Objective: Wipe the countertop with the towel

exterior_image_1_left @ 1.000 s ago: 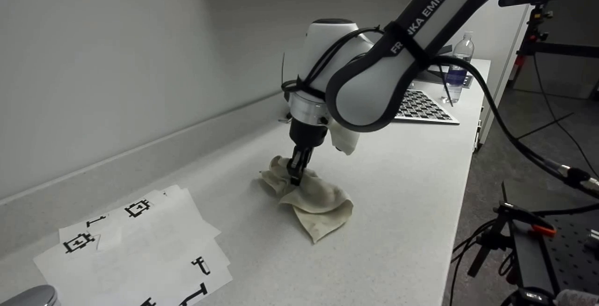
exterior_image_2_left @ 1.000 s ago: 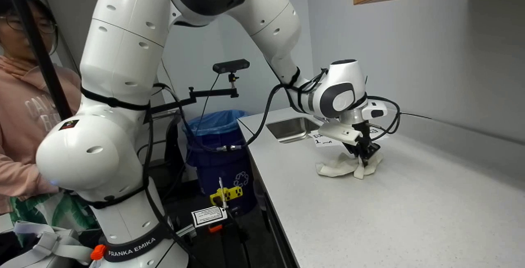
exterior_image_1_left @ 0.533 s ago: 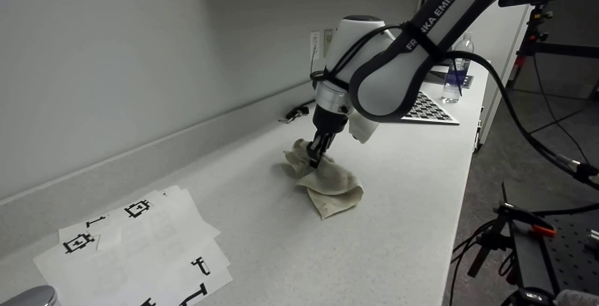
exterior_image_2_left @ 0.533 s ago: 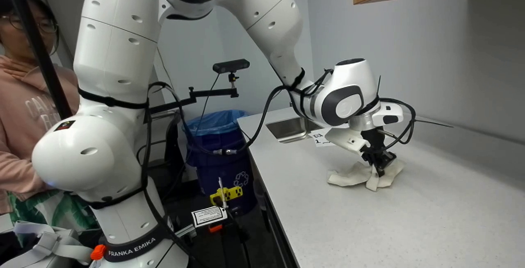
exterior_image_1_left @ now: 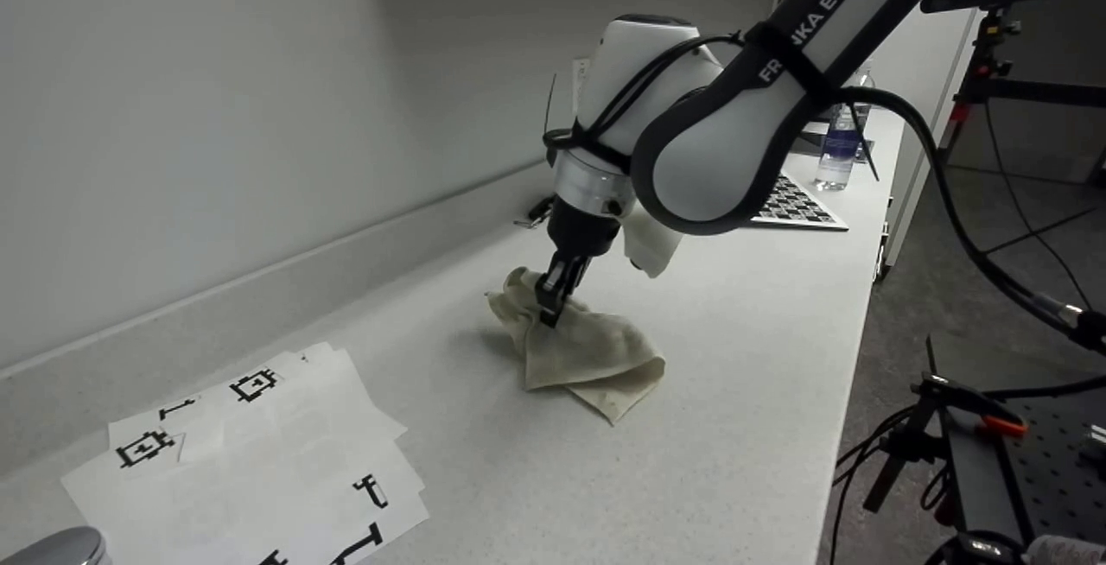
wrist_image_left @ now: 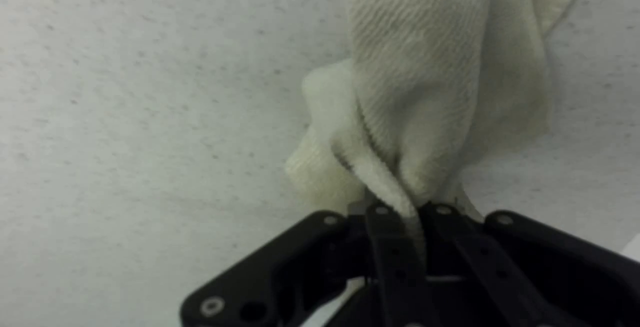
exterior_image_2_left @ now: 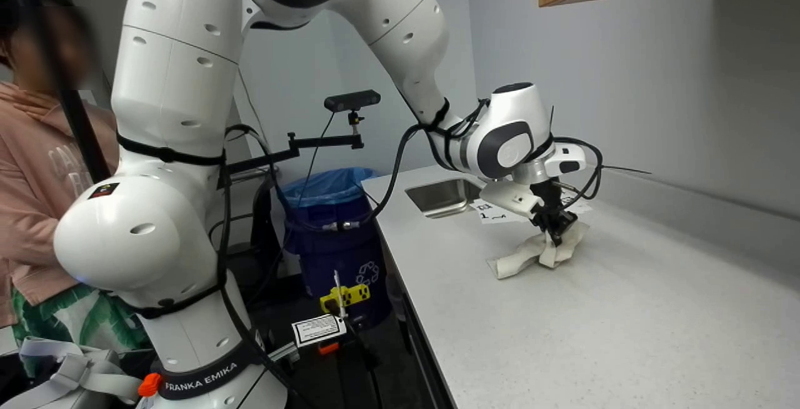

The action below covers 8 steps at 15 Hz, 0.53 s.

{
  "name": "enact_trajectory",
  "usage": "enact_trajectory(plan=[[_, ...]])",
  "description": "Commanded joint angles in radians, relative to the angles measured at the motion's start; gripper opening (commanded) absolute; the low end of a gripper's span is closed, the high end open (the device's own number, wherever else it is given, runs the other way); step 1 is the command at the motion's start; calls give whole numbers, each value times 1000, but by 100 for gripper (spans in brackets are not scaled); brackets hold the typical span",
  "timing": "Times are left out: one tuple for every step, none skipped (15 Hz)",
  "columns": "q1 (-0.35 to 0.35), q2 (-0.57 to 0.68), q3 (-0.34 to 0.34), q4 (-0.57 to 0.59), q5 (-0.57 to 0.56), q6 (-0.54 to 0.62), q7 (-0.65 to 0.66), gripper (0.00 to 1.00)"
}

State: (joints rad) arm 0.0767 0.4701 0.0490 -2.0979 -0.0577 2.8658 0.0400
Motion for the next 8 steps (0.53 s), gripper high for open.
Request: enact_trajectory(plan=[[56, 29, 38, 71, -13, -51, -29, 2], [66, 36, 53, 84, -15, -58, -38, 2], [69, 45, 77, 99, -8, -72, -54, 2], [76, 53, 91, 111, -7, -84, -66, 2], [80, 62, 107, 124, -4, -101, -80, 2], [84, 72, 118, 135, -4, -118, -92, 2], [91, 81, 119, 147, -10, -138, -97, 2], [89, 92, 126, 157, -5, -154, -107, 2]])
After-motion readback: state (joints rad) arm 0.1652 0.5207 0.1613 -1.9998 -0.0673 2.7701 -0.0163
